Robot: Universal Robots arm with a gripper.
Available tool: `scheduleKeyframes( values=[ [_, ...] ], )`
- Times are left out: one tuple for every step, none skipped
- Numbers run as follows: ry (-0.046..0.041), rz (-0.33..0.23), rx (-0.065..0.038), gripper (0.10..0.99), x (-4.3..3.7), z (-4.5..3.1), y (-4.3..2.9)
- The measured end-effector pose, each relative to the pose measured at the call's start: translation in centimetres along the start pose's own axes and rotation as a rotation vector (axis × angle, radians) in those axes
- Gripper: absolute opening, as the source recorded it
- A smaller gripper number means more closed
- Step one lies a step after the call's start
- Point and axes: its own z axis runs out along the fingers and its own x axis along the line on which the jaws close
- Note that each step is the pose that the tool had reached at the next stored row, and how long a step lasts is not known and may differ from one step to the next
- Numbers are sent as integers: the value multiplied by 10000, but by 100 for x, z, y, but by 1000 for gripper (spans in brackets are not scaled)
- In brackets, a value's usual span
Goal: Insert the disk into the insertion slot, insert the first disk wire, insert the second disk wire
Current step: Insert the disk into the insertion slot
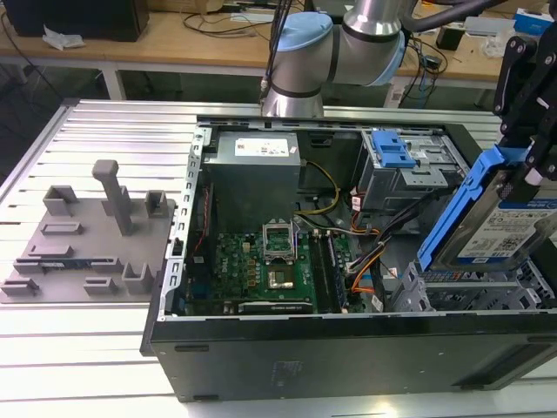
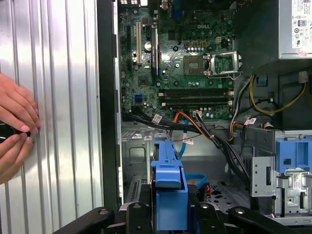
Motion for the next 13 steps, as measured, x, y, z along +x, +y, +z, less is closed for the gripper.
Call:
scheduleKeyframes(
  values=[
    [1,22,0,365,0,3,-2],
    [1,37,0,365,0,6,-6],
    [1,43,0,365,0,8,-9],
    [0,54,0,365,0,12,-11],
    [0,57,0,365,0,15,-12],
    [1,57,0,365,0,19,-12],
    [0,56,0,365,0,27,-12],
    [1,56,0,365,1,32,-12],
    [1,56,0,365,2,35,-12],
    [0,56,0,365,2,41,-12],
    [2,56,0,365,3,45,-12],
    [1,56,0,365,3,50,-12],
    [1,56,0,365,4,54,-12]
  ],
)
